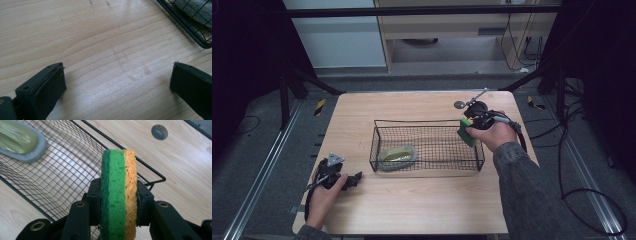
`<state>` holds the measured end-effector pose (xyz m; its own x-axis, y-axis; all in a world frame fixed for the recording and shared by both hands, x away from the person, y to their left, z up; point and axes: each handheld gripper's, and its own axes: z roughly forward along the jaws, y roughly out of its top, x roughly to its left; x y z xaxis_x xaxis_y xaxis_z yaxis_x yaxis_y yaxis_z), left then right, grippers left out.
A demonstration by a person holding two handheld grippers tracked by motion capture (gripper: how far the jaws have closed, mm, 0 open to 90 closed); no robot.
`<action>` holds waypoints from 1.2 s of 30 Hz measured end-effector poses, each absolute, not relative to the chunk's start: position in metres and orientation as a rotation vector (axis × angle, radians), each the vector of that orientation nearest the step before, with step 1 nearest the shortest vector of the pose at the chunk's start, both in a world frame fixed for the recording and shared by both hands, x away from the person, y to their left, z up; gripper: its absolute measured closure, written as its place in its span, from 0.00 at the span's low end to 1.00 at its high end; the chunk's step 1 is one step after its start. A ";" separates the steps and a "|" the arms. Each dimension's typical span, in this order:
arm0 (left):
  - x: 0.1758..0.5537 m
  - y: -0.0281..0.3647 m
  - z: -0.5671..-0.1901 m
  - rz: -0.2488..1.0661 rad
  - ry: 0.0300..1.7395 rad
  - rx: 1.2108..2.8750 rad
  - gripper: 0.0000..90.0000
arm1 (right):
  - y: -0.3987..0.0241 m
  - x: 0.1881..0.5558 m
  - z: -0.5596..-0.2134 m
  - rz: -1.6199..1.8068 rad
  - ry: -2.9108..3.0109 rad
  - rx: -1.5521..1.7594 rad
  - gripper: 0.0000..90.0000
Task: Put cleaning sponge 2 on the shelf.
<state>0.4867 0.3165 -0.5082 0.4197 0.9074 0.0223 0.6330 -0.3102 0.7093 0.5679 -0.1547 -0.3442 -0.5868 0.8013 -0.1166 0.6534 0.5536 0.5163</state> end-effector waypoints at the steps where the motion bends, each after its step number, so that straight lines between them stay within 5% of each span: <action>1: 0.487 0.316 -0.508 0.567 1.299 2.052 0.00 | -0.155 0.568 -0.344 0.610 2.453 1.194 0.71; 36: 0.487 0.317 -0.508 0.565 1.295 2.053 0.00 | -0.159 0.591 -0.388 0.533 2.466 1.303 0.71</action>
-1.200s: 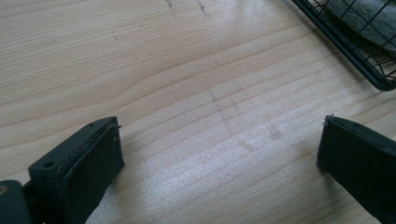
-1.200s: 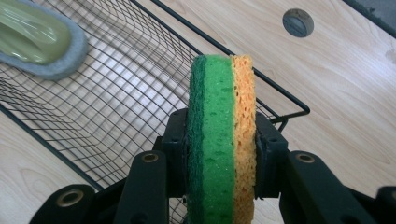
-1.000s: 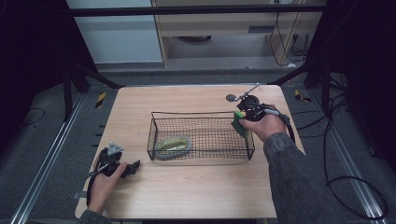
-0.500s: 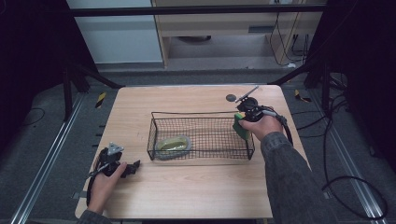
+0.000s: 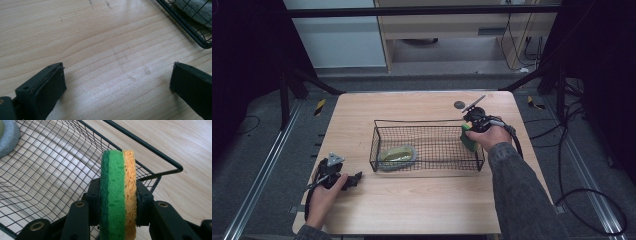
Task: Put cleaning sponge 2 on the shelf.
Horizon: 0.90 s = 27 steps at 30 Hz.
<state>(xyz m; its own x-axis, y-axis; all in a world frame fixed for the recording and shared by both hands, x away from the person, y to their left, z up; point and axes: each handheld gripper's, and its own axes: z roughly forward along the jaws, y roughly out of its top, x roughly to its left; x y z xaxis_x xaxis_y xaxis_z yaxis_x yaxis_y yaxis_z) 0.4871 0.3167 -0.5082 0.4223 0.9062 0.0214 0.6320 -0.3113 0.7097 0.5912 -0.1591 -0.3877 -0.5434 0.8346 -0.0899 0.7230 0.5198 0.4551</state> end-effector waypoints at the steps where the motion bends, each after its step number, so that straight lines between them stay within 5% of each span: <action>1: 0.487 0.317 -0.508 0.565 1.295 2.053 0.00 | -0.159 0.592 -0.389 0.526 2.464 1.305 0.71; 27: 0.487 0.317 -0.508 0.564 1.293 2.053 0.00 | -0.150 0.598 -0.406 0.505 2.465 1.326 0.62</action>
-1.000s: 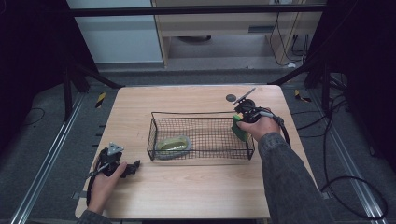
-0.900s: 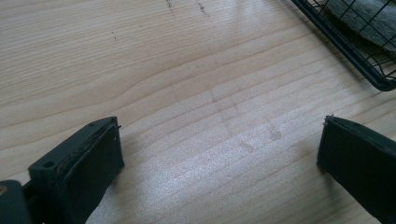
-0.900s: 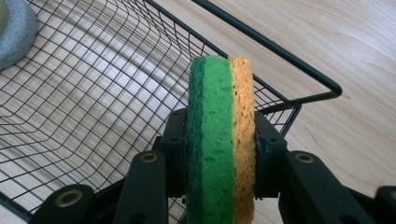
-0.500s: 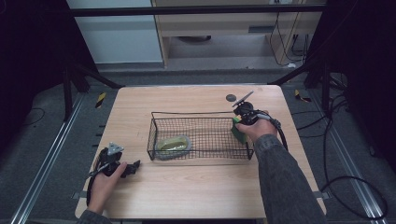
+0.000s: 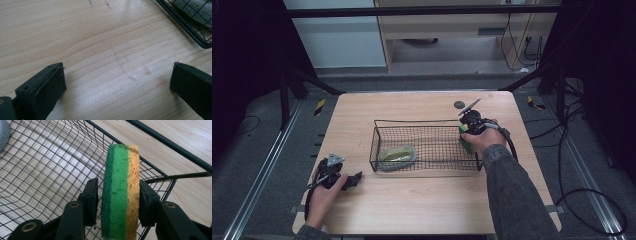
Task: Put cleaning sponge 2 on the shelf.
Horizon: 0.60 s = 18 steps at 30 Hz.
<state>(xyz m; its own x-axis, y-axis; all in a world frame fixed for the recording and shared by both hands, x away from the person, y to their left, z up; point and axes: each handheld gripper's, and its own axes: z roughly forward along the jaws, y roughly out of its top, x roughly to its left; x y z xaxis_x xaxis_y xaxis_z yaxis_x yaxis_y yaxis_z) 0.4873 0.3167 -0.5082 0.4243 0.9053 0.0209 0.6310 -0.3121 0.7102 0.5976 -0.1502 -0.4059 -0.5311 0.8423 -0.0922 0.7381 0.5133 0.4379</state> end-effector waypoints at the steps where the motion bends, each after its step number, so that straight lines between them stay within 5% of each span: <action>1: 0.487 0.317 -0.508 0.564 1.293 2.053 0.00 | -0.150 0.597 -0.405 0.511 2.464 1.330 0.61; 18: 0.487 0.317 -0.508 0.565 1.293 2.051 0.00 | -0.142 0.583 -0.400 0.570 2.481 1.332 0.52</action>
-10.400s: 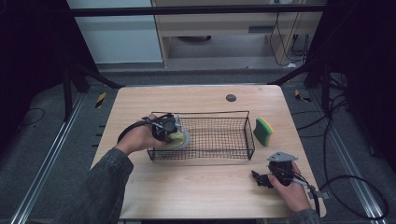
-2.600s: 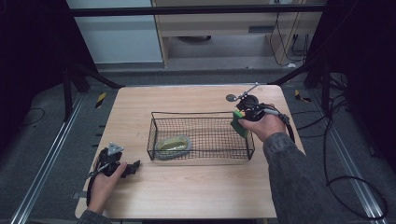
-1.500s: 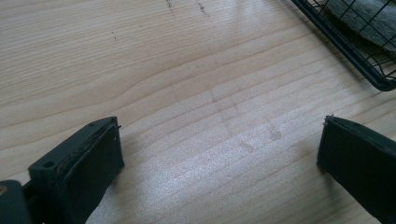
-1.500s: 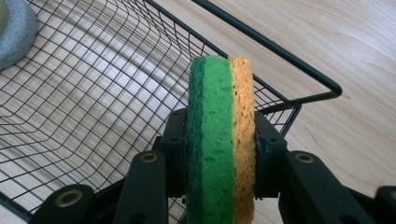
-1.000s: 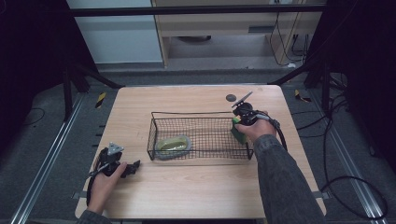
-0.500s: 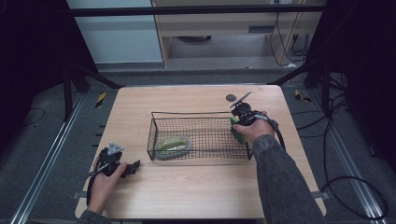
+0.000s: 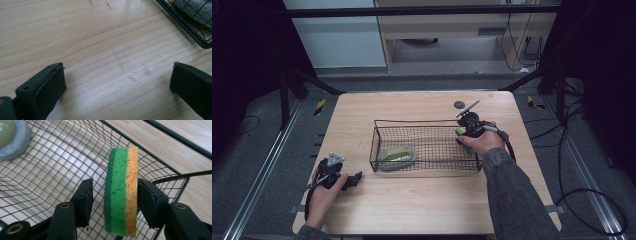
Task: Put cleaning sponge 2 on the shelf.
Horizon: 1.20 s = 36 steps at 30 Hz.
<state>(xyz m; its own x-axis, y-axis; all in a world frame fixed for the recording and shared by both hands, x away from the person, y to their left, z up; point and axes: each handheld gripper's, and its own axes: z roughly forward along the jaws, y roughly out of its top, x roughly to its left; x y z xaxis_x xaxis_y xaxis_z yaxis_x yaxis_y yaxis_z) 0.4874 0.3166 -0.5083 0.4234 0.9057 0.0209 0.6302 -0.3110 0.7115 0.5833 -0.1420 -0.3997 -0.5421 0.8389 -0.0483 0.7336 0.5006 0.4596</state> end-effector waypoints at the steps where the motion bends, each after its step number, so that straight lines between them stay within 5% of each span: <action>1: 0.487 0.317 -0.508 0.565 1.293 2.051 0.00 | -0.141 0.582 -0.400 0.573 2.481 1.327 0.52; 36: 0.488 0.316 -0.508 0.567 1.293 2.051 0.00 | -0.129 0.564 -0.403 0.639 2.516 1.315 0.44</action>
